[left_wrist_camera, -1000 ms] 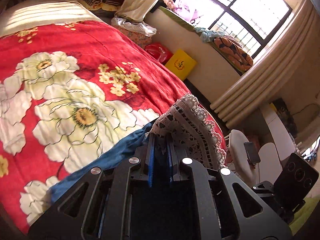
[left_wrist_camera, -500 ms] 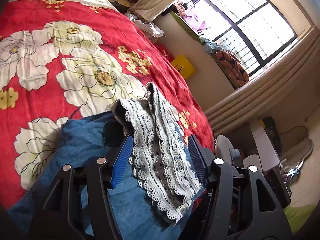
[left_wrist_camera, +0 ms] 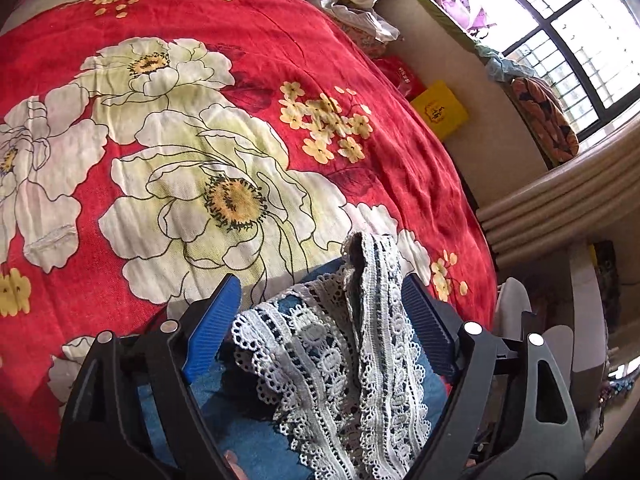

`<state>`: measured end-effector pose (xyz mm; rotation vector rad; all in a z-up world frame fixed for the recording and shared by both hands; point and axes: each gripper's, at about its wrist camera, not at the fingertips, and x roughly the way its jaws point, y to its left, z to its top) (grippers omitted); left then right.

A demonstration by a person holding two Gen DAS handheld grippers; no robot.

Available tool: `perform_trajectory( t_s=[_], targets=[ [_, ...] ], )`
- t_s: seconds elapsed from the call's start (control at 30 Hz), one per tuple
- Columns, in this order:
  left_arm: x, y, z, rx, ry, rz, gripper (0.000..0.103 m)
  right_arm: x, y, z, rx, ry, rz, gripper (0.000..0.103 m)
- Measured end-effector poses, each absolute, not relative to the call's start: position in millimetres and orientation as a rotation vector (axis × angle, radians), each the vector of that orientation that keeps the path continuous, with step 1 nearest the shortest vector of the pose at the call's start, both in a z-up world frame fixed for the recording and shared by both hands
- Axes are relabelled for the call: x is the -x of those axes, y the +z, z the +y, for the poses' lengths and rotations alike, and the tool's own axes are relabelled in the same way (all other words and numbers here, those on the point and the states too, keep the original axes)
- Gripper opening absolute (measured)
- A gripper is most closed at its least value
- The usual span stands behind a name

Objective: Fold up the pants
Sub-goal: 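Lift the lace strip with the left tool and fold it across the denim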

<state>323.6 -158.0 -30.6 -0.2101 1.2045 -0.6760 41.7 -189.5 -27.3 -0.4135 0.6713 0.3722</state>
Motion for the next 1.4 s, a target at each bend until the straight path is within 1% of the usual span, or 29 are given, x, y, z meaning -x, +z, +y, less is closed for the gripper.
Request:
perform_trajectory(
  t_s=[0.03,0.1,0.13,0.17,0.2,0.23,0.27,0.3,0.33,0.37,0.43,0.57,0.7,0.8,1.0,1.03,1.27,1.3,1.33,1.4],
  targets=[
    [-326,-32,-159,0.201,-0.670,1.214,0.077,-45,-31,-188,0.435,0.355,0.675,0.072],
    [-330,-34,-162,0.207,-0.676,1.228,0.077,-50,-33,-189,0.419,0.363,0.696,0.048],
    [-331,-34,-163,0.217,-0.690,1.240,0.077,-53,-33,-191,0.380,0.387,0.711,0.027],
    [-332,-35,-167,0.221,-0.707,1.250,0.077,-54,-32,-195,0.344,0.391,0.715,0.021],
    [-330,-34,-170,0.215,-0.714,1.254,0.077,-55,-31,-199,0.309,0.395,0.718,0.019],
    [-329,-33,-175,0.205,-0.728,1.255,0.072,-56,-31,-205,0.269,0.406,0.719,0.017],
    [-328,-33,-180,0.185,-0.738,1.257,0.065,-56,-29,-210,0.223,0.419,0.720,0.015],
    [-328,-32,-183,0.164,-0.731,1.253,0.042,-57,-27,-217,0.166,0.438,0.723,0.015],
    [-327,-32,-185,0.158,-0.738,1.251,0.022,-58,-24,-224,0.112,0.454,0.724,0.014],
    [-327,-32,-187,0.160,-0.753,1.250,0.014,-58,-21,-230,0.064,0.474,0.719,0.014],
    [-324,-30,-188,0.151,-0.766,1.245,0.010,-54,-12,-235,0.024,0.499,0.694,0.014],
    [-317,-21,-177,0.162,-0.791,1.219,0.008,-48,3,-237,-0.023,0.542,0.669,0.014],
    [-305,-7,-144,0.209,-0.790,1.177,0.008,-37,11,-224,-0.020,0.613,0.644,0.014],
    [-294,-5,-115,0.225,-0.749,1.153,0.008,-35,4,-206,0.023,0.656,0.664,0.014],
    [-279,-24,-65,0.311,-0.691,1.152,0.008,-38,-24,-174,0.099,0.682,0.750,0.014],
    [-276,-25,-60,0.325,-0.695,1.148,0.008,-37,-26,-173,0.107,0.682,0.755,0.017],
    [-256,-24,-52,0.342,-0.712,1.109,0.008,-32,-26,-184,0.082,0.679,0.759,0.017],
    [-254,-23,-51,0.349,-0.729,1.103,0.010,-33,-26,-189,0.066,0.673,0.760,0.017],
    [-252,-24,-51,0.348,-0.735,1.103,0.019,-34,-27,-191,0.058,0.660,0.765,0.017],
    [-250,-27,-46,0.353,-0.697,1.111,0.033,-36,-29,-194,0.056,0.655,0.776,0.017]
  ],
)
